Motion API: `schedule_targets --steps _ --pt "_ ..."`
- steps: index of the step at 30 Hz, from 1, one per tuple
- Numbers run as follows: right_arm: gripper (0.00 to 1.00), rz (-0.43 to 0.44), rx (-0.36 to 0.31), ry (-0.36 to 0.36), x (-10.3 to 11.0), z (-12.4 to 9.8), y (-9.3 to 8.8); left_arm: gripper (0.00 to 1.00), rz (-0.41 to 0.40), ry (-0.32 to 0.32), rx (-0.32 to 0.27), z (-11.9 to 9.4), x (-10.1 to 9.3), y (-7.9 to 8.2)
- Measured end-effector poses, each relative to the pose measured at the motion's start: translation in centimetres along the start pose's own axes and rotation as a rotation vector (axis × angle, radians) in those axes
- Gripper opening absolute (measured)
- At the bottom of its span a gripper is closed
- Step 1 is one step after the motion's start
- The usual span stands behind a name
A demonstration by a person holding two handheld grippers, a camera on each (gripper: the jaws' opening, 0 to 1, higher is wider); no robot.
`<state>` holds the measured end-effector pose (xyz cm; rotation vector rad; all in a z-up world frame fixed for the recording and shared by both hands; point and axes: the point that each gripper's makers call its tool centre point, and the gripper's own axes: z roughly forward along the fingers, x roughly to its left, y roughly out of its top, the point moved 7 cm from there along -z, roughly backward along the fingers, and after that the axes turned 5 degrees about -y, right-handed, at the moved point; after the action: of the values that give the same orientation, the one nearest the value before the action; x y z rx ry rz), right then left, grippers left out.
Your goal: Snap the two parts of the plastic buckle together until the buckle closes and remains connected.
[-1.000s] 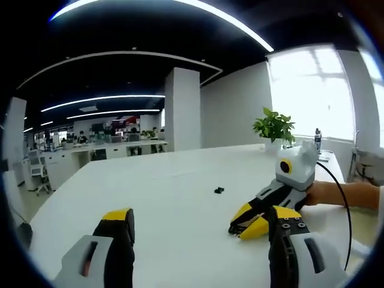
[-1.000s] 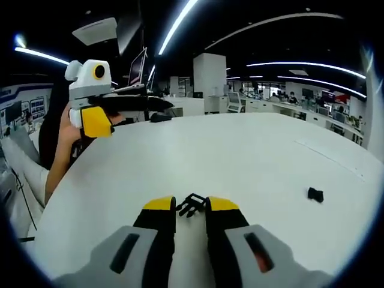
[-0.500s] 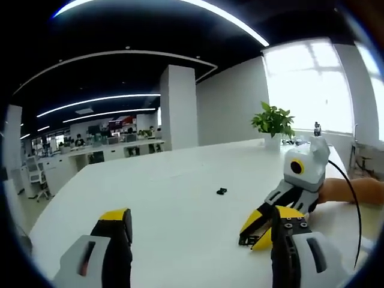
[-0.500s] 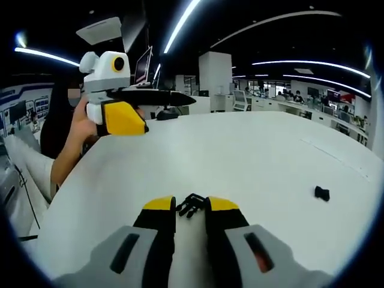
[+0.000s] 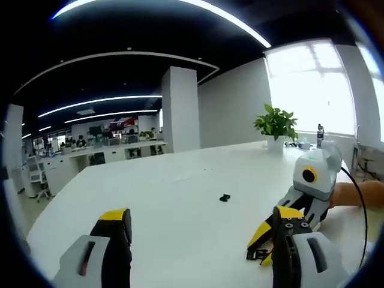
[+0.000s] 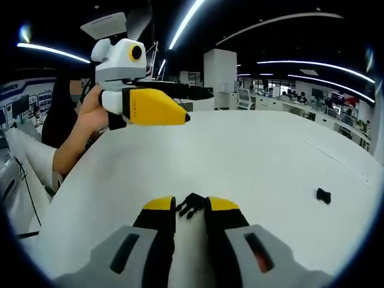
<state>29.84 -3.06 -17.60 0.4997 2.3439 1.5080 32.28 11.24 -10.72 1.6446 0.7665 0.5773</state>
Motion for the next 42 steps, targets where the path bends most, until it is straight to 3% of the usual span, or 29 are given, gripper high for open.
schedule_targets --steps 7,11,18,30,42 --pt "0.27 -0.004 -0.01 -0.053 0.4 -0.3 0.2 0.99 -0.005 0.012 -0.011 0.9 0.5 0.4" --pt "0.27 0.001 -0.01 -0.13 1.0 -0.6 0.4 0.99 -0.004 0.024 -0.01 1.7 0.8 0.6" --pt "0.28 0.074 -0.025 -0.194 2.2 -0.5 0.8 0.99 -0.023 0.015 0.021 2.5 0.7 0.4" --pt "0.31 0.109 -0.028 -0.315 1.5 -0.6 1.3 0.99 -0.034 0.03 0.01 3.2 0.9 0.7" --pt "0.31 0.142 -0.001 -0.339 1.5 -0.6 0.7 0.98 -0.023 0.034 0.036 4.4 0.9 0.4"
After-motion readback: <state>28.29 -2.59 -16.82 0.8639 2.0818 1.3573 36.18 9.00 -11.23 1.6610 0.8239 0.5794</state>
